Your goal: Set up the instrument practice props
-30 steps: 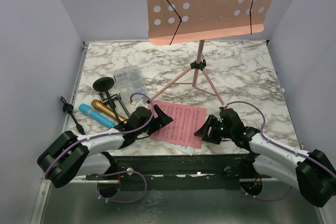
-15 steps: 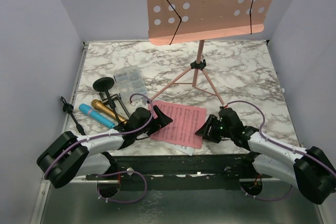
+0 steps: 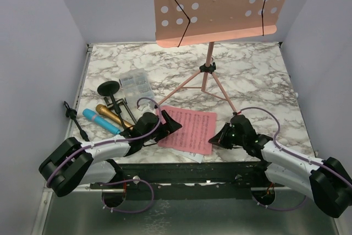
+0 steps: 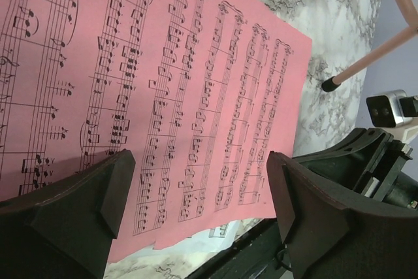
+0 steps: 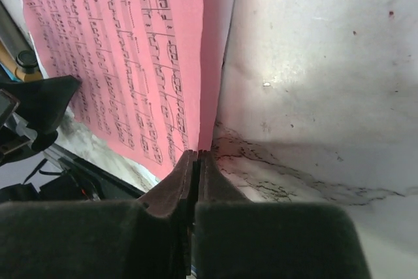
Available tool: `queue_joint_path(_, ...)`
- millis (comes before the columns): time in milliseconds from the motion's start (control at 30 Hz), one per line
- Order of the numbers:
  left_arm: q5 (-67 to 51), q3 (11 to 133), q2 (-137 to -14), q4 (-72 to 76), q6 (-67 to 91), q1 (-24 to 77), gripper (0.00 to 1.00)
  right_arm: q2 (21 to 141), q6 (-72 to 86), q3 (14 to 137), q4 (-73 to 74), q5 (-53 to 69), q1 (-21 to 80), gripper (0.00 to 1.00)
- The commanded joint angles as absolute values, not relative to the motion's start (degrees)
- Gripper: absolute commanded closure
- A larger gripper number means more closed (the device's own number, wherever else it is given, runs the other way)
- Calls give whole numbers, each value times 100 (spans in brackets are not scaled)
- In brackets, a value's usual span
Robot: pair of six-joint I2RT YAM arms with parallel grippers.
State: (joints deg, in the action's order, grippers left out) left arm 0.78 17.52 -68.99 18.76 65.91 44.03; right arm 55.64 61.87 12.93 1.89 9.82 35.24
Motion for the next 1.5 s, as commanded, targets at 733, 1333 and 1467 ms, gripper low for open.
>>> queue_joint_path(733, -2768, 6424, -5231, -2353, 1446, 4351, 4, 5986, 1035, 5966, 2850, 6689, 3528, 100)
queue_joint_path(1333, -3381, 5259, -5581, -305, 2573, 4258, 4, 5745, 153, 6390, 3921, 7628, 3528, 100)
queue_joint_path(1467, -4480, 4863, -5886, 1203, 3488, 3843, 4, 5754, 235, 6227, 3718, 7831, 3531, 100)
